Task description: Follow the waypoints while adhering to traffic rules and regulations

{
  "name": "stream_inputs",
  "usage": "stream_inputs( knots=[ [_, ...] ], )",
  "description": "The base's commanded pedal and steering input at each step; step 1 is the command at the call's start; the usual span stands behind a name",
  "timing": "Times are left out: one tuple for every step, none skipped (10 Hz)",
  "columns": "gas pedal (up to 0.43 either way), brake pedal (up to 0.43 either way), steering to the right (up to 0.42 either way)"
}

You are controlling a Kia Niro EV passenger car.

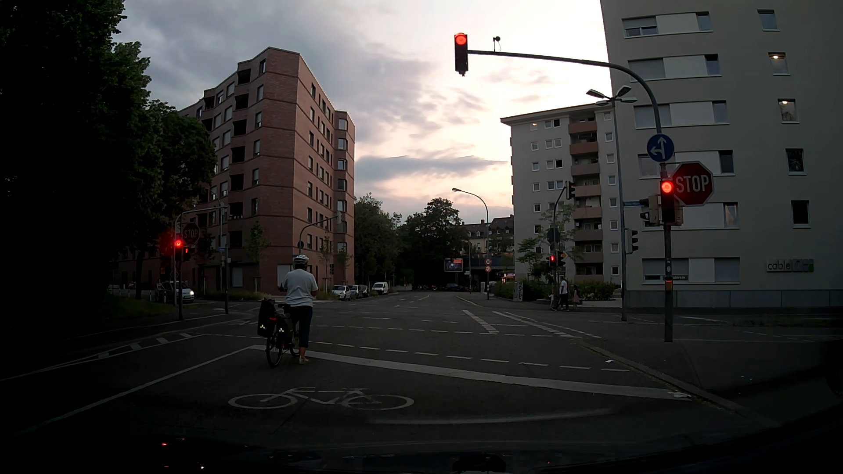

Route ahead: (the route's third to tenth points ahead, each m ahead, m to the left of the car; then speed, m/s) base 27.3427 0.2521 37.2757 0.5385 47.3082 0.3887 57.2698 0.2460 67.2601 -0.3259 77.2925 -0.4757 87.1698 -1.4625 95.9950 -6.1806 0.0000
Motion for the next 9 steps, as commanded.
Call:
stream_inputs(
  knots=[
    [0.0, 0.22, -0.008],
    [0.0, 0.22, -0.008],
    [0.0, 0.22, -0.008],
    [0.0, 0.22, -0.008],
    [0.0, 0.226, -0.008],
    [0.0, 0.22, -0.008],
    [0.0, 0.22, -0.008],
    [0.0, 0.22, -0.008],
    [0.0, 0.22, -0.008]
  ],
)
